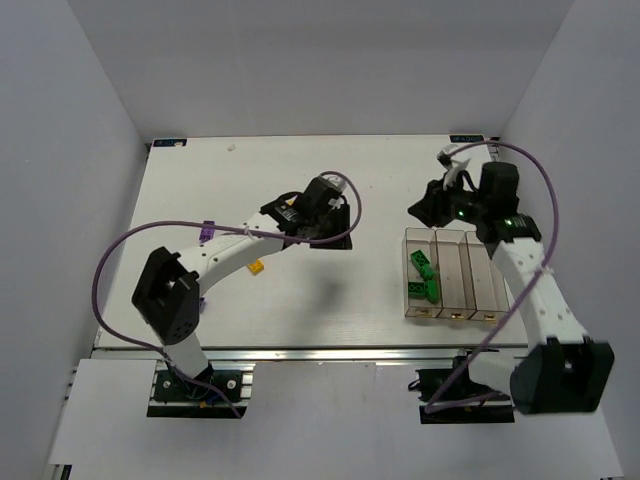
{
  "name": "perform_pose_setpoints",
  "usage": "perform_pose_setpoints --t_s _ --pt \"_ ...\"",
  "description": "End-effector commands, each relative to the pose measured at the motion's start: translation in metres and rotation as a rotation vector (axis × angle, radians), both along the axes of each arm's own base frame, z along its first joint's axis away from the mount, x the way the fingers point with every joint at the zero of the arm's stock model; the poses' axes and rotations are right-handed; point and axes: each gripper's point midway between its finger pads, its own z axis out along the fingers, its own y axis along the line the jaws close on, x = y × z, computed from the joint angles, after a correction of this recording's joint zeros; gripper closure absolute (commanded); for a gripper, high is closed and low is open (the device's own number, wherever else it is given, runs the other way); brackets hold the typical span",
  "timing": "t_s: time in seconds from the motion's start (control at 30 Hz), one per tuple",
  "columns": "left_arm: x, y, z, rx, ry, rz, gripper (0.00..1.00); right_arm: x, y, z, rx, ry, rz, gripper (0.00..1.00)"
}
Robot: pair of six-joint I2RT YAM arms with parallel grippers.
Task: Sort the legos into containers by color
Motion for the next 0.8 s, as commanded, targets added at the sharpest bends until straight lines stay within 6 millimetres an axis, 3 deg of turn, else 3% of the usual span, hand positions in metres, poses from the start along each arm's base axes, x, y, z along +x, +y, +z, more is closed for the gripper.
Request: perform_pose_setpoints --t_s 0.0,0.03,0.07,0.1,0.13,0.17,0.2,0.23,0.3,0.37,0.4,0.47,0.5,0.53,0.7,0.77 --pt "-0.007 0.042 0.010 0.051 -0.028 0.118 0.40 0.023 0.020 -0.019 -0.008 0.090 0.052 0.62" --pt "-0.012 0.050 0.024 0.031 -0.049 0.138 0.31 0.034 0.032 -0.034 -0.025 0.139 0.072 0.62" --pt "-0.012 0.061 0.026 0.046 -0.052 0.166 0.18 0.041 0.038 -0.039 -0.036 0.145 0.075 0.60" --pt "-0.012 0.070 0.030 0.056 -0.075 0.195 0.13 0.050 0.038 -0.047 -0.065 0.152 0.054 0.58" --pt "-0.019 0.082 0.036 0.060 -0.085 0.217 0.10 0.059 0.056 -0.057 -0.088 0.177 0.086 0.57" --pt "-0.016 0.095 0.041 0.070 -0.108 0.260 0.07 0.068 0.058 -0.064 -0.106 0.200 0.065 0.52" --pt "-0.020 0.103 0.039 0.080 -0.105 0.282 0.06 0.078 0.066 -0.090 -0.124 0.277 0.060 0.49" --pt "-0.022 0.109 0.043 0.081 -0.115 0.303 0.05 0.088 0.075 -0.083 -0.118 0.275 0.059 0.46" --pt "-0.029 0.123 0.052 0.068 -0.130 0.351 0.04 0.104 0.082 -0.108 -0.122 0.342 0.004 0.34" --pt "-0.039 0.135 0.052 0.065 -0.123 0.379 0.04 0.120 0.095 -0.109 -0.109 0.336 -0.029 0.20" --pt "-0.041 0.139 0.052 0.053 -0.113 0.408 0.04 0.127 0.098 -0.127 -0.109 0.382 -0.060 0.20" --pt "-0.050 0.148 0.049 0.052 -0.097 0.436 0.04 0.141 0.111 -0.125 -0.096 0.398 -0.118 0.18" --pt "-0.052 0.152 0.049 0.041 -0.090 0.469 0.04 0.146 0.115 -0.141 -0.102 0.431 -0.133 0.16" --pt "-0.057 0.158 0.044 0.055 -0.078 0.483 0.04 0.152 0.117 -0.144 -0.108 0.432 -0.162 0.16" --pt "-0.072 0.179 0.052 0.010 -0.077 0.569 0.04 0.170 0.164 -0.154 -0.087 0.427 -0.147 0.16" --pt "-0.077 0.187 0.049 0.023 -0.071 0.591 0.04 0.178 0.170 -0.157 -0.099 0.411 -0.176 0.13"
